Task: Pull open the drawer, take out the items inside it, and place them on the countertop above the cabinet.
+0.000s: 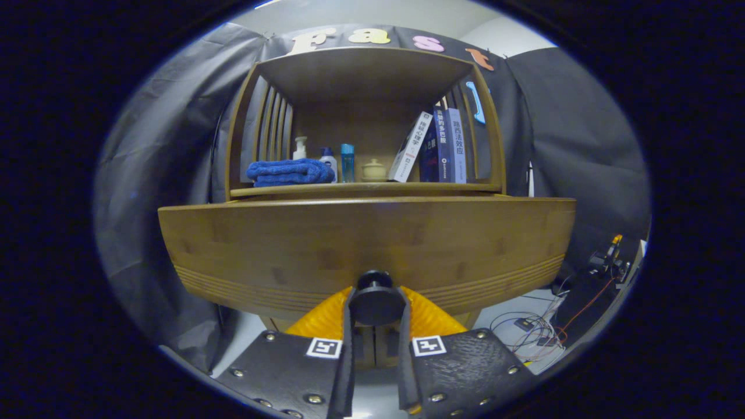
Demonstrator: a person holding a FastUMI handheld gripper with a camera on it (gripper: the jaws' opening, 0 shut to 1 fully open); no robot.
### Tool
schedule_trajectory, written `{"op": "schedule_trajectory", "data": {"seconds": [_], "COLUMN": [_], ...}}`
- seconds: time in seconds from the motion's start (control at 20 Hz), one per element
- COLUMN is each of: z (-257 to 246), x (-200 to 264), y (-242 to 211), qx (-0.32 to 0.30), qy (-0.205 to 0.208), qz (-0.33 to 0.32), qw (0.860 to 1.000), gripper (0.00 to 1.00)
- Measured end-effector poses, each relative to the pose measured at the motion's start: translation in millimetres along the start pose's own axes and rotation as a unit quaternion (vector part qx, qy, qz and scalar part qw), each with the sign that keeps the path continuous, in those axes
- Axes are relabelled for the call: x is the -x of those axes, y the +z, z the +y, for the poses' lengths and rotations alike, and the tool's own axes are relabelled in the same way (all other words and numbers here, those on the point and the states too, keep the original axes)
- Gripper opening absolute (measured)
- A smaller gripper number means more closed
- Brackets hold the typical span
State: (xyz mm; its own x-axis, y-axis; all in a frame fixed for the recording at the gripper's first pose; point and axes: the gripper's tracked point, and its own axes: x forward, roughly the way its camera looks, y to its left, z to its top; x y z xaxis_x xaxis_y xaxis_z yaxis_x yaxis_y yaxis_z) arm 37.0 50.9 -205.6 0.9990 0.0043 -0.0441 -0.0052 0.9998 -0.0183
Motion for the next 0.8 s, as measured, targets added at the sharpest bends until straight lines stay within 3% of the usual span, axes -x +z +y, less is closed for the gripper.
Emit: {"op": "schedule_trajectory", "data": {"seconds": [0.4, 0.45, 0.6, 0.8], "z": [-1.9, -0.6, -0.6, -1.4], "x": [12.9, 15.4, 23.9, 40.7], "y": [-1.7, 0.8, 30.4, 83.9], "qx": [-0.033, -0.040, -0.064, -0.059], "qy": [0.003, 0.010, 0.015, 0.015], "qz": [-0.011, -0.014, -0.052, -0.087], "qw": [0.999, 0.999, 0.996, 0.994], "gripper": [0.30, 0.34, 0.46, 0.46]}}
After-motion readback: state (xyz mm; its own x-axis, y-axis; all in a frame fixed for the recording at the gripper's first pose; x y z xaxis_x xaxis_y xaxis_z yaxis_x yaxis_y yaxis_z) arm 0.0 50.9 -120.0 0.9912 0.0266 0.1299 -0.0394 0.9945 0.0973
